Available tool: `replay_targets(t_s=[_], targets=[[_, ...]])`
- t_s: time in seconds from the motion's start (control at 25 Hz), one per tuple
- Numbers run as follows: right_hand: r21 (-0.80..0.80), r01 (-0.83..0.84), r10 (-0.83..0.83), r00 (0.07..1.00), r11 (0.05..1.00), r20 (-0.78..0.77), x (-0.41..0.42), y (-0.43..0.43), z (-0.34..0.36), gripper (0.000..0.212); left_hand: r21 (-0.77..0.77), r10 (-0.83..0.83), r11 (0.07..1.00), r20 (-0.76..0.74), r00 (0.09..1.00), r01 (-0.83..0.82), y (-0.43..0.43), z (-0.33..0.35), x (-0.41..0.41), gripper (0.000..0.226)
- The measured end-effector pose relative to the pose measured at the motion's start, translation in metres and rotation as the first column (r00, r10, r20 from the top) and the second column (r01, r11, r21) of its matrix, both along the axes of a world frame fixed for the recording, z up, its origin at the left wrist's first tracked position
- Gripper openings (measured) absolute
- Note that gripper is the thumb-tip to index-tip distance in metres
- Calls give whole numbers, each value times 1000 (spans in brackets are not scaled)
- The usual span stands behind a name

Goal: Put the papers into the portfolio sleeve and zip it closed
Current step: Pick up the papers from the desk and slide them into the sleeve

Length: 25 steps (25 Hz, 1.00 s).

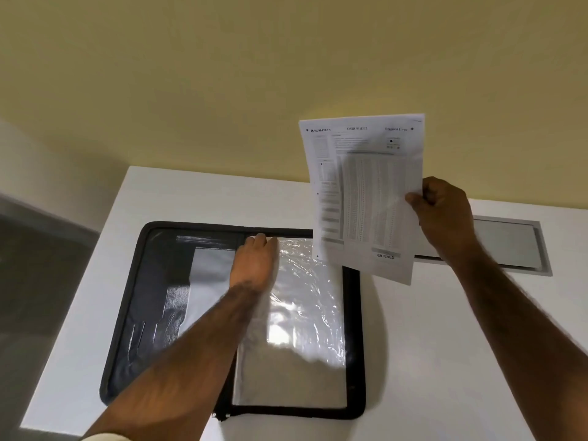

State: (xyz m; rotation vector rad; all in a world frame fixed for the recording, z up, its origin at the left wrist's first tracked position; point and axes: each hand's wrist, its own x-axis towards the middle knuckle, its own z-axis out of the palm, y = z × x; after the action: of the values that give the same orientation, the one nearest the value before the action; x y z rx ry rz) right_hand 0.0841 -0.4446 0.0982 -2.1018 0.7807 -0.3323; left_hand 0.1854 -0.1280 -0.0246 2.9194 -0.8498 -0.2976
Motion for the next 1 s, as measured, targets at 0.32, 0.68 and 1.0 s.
replay_targets(t_s=[0.32,0.68,1.0], targets=[[-4,4,-3,1000,1000,15,12,1,3,6,-132,26,990,-95,995,-39,-2,-6,9,18],[-52,-18,21,997,998,70,48,7,18,11,-236,21,969,-197,980,-68,-9,-5,8,17],[-60,-53,58,995,997,87,70,17,26,12,-206,-38,978,-61,997,25,0,1,9,12]])
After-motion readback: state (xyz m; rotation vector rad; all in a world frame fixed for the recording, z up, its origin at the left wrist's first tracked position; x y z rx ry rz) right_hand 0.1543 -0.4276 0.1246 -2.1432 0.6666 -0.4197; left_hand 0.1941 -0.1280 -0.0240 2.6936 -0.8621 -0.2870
